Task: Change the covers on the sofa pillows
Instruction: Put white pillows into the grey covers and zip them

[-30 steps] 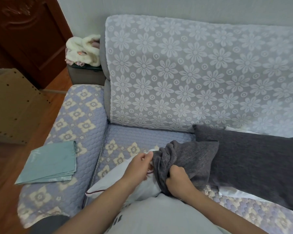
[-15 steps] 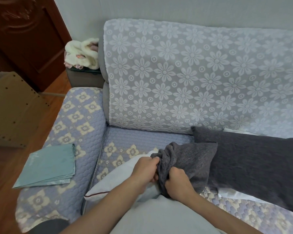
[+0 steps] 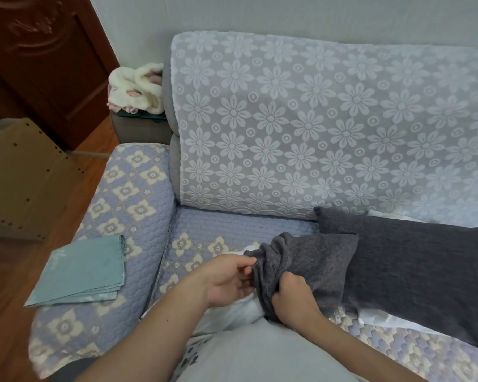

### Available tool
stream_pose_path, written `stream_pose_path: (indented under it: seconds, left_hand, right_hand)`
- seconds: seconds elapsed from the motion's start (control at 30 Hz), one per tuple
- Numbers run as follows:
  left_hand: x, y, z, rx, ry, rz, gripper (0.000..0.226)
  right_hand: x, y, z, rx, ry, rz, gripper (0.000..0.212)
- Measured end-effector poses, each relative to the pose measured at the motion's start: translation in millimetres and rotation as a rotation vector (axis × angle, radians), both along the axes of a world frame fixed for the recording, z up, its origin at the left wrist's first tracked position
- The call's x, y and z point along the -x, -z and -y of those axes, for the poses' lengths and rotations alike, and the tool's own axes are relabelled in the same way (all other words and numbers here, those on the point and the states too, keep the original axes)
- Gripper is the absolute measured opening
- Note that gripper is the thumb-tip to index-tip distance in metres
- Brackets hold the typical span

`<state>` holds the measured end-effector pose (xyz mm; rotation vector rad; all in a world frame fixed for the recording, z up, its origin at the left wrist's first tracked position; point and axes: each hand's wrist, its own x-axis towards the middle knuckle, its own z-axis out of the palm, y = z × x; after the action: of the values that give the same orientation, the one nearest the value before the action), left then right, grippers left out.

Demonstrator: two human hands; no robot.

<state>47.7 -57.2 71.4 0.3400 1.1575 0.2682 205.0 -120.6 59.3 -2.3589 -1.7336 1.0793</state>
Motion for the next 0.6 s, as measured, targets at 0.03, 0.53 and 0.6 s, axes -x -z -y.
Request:
stream_pose_path:
  seconds: [0.03, 0.53, 0.6]
  left_hand:
    - [0.2, 2.3, 3.5, 0.020, -0.019, 0.036, 0.045]
    - [2.1, 14.7, 15.4, 0.138, -0.239, 0.007, 0.044]
    - [-0.9, 13.1, 16.8, 0.079, -0.059, -0.062, 0.030]
  right_hand:
    - [-2.2, 1.3, -0.2, -0.005, 0.011, 0.009, 0.025]
    - [-8.5, 4.6, 4.8, -0.074, 0.084, -0.131, 0.015]
    - [-11.7, 5.0, 2.1, -0.070, 0.151, -0.126, 0.018]
